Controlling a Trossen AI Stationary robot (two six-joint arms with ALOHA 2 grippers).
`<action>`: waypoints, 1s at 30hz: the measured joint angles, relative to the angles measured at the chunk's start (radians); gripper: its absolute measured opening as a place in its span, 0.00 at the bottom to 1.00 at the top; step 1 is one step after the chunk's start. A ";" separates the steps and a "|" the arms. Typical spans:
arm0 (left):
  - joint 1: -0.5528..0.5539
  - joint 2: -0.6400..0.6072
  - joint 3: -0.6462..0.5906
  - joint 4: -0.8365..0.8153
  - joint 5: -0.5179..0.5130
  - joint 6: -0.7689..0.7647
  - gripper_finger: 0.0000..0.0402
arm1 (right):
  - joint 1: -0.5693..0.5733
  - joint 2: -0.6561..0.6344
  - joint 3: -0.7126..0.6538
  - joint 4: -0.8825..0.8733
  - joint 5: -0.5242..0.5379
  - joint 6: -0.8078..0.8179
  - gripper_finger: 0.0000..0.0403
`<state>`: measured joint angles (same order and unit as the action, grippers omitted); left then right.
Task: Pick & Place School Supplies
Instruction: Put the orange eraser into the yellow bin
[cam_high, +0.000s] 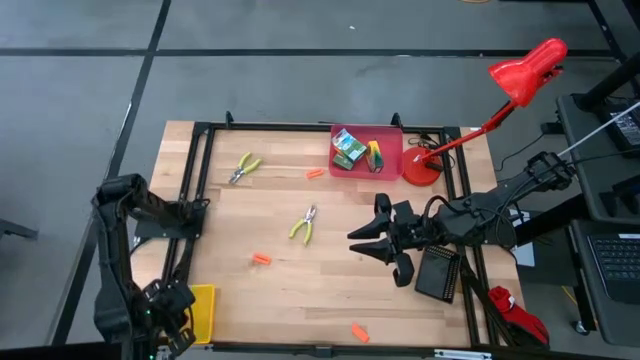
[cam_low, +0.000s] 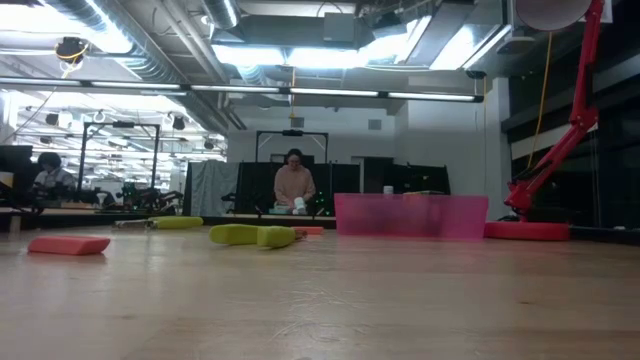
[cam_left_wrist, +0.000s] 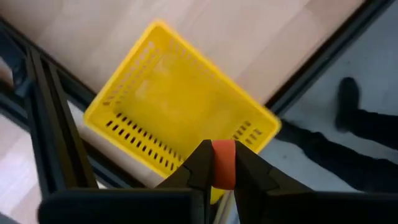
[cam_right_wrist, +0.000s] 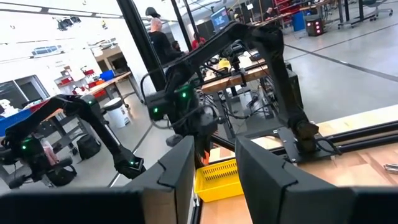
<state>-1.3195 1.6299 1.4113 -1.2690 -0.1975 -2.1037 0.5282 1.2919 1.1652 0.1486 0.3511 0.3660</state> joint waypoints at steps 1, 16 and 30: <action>-0.003 0.014 0.000 0.004 0.014 -0.004 0.09 | 0.000 0.000 0.000 0.000 0.000 0.000 0.30; 0.002 0.170 0.001 0.005 0.078 0.005 0.17 | 0.000 0.001 0.000 0.000 0.000 0.038 0.30; 0.078 0.113 0.000 -0.003 -0.091 0.054 0.40 | 0.000 0.001 -0.001 0.000 0.000 0.042 0.30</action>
<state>-1.2417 1.7431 1.4117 -1.2718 -0.2888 -2.0495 0.5282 1.2930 1.1645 0.1482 0.3511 0.4080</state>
